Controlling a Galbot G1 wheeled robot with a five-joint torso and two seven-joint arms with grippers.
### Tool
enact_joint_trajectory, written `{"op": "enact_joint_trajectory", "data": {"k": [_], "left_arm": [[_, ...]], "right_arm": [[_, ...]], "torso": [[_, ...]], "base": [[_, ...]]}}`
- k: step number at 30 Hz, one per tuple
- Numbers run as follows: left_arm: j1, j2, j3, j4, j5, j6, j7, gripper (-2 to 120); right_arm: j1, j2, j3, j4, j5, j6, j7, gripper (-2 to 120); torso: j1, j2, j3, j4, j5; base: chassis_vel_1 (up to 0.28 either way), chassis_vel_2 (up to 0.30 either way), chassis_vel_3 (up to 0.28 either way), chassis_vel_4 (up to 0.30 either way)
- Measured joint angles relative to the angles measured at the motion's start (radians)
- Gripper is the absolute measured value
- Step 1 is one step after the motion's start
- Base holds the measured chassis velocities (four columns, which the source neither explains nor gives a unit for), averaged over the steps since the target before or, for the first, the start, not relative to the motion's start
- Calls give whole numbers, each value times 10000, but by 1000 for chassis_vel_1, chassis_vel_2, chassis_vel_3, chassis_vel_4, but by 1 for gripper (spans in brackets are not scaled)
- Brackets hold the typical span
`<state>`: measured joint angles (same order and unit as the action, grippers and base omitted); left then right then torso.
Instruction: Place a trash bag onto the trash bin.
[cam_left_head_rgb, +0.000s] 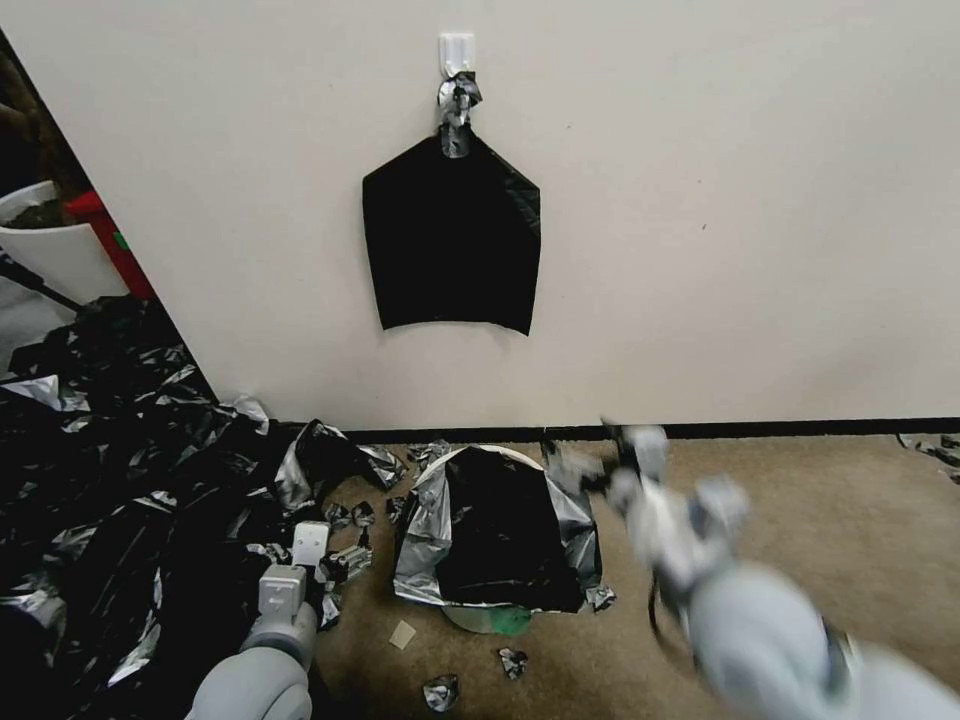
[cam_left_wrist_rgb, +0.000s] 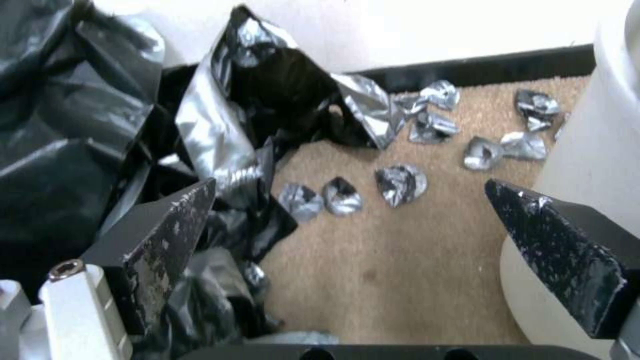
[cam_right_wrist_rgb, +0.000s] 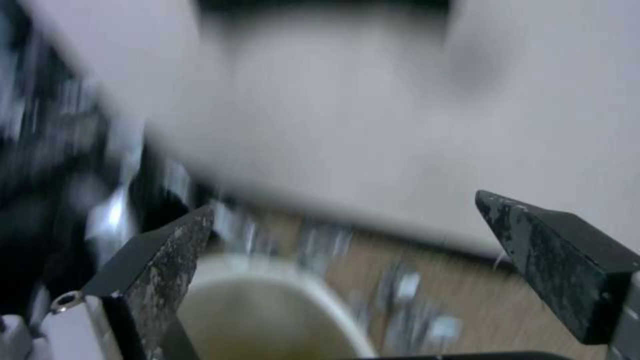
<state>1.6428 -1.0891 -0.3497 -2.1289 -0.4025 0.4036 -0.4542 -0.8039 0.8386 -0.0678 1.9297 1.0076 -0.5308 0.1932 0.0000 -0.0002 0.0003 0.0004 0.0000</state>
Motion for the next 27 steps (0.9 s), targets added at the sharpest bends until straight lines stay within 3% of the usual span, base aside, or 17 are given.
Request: {"op": "enact_joint_trajectory", "data": {"k": [1,2,3,5,6,8,11,17,27], "left_arm": [[0,0,0,0,0,0,0,100],[72,-76,-41,-68,26,0,-1,100],[186,-184,-124,-176,58,1,-5,100],[334,-300,-257,-287,78,7,-15,100],[334,-300,-257,-287,78,7,-15,100],[470,-340,-415,-347,83,12,-29,100],[601,-337,-588,-411,94,13,-64,100],[672,-332,-721,-465,96,-5,-245,100],[525,-405,-629,-235,95,-108,-370,100]], "right_arm": [[0,0,0,0,0,0,0,100],[520,185,-122,-613,-83,-863,-812,100],[1158,460,-348,-1481,-710,-1568,-2176,100],[1745,821,-652,-2593,-1944,-1862,-4188,100],[1745,821,-652,-2593,-1944,-1862,-4188,100],[2127,1148,-985,-3497,-2935,-1909,-5516,100],[2340,1366,-1277,-4182,-3708,-1905,-6187,100],[2528,1588,-1600,-4602,-4221,-1851,-6367,99],[2501,1764,-1985,-4670,-4672,-1797,-5957,63]], "torso": [[0,0,0,0,0],[-1,0,0,1,-2],[0,0,0,-1,-3],[0,-1,-1,-3,-2],[0,-1,-1,-3,-2],[-1,-1,-1,-3,2],[0,-1,-1,-5,-2],[0,-1,-2,-5,-2],[0,0,-2,-5,-1]], "base": [[0,0,0,0],[0,0,0,0],[0,0,0,0],[0,0,0,0],[0,0,0,0],[0,0,0,0],[0,0,0,0],[0,0,0,0],[0,0,0,0]]}}
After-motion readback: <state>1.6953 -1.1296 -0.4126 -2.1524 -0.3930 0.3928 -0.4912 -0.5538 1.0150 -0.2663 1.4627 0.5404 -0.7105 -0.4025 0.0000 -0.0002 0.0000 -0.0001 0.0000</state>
